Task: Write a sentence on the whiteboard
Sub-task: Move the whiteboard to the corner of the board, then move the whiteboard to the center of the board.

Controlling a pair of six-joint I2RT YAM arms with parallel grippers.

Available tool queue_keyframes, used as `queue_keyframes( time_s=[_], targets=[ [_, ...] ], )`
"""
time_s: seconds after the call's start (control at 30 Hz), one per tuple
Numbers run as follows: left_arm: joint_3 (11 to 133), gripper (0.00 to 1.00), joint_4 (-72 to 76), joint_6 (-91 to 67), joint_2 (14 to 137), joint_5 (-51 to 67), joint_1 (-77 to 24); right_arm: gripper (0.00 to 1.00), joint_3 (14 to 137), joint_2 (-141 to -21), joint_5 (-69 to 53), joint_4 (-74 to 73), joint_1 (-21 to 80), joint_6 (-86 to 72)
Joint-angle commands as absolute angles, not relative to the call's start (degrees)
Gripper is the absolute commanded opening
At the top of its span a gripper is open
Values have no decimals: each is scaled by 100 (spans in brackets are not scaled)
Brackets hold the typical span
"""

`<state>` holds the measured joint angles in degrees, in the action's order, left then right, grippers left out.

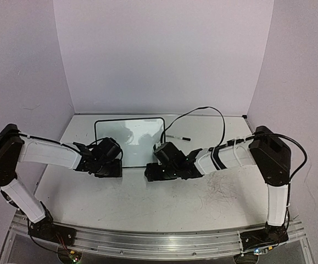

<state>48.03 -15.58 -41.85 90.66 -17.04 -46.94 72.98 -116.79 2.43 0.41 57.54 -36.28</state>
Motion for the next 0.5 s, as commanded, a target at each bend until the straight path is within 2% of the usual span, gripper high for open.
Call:
queue_keyframes(
  time_s=[0.0,0.1,0.27,0.47],
  targets=[
    [4603,61,-1644,-4149,8212,-1518,-4685,62,7540,-11952,474,192,5823,-3702],
    [4506,68,-1823,-4069,7605,-1491,-4685,57,7684,-12128,604,202,5843,-3614],
    [4535,76,-2230,-3966,6750,-1442,-4687,56,7909,-12342,749,202,5848,-3603],
    [4680,80,-2517,-3869,5897,-1458,-4683,52,8135,-12485,1144,201,5863,-3765]
  ],
)
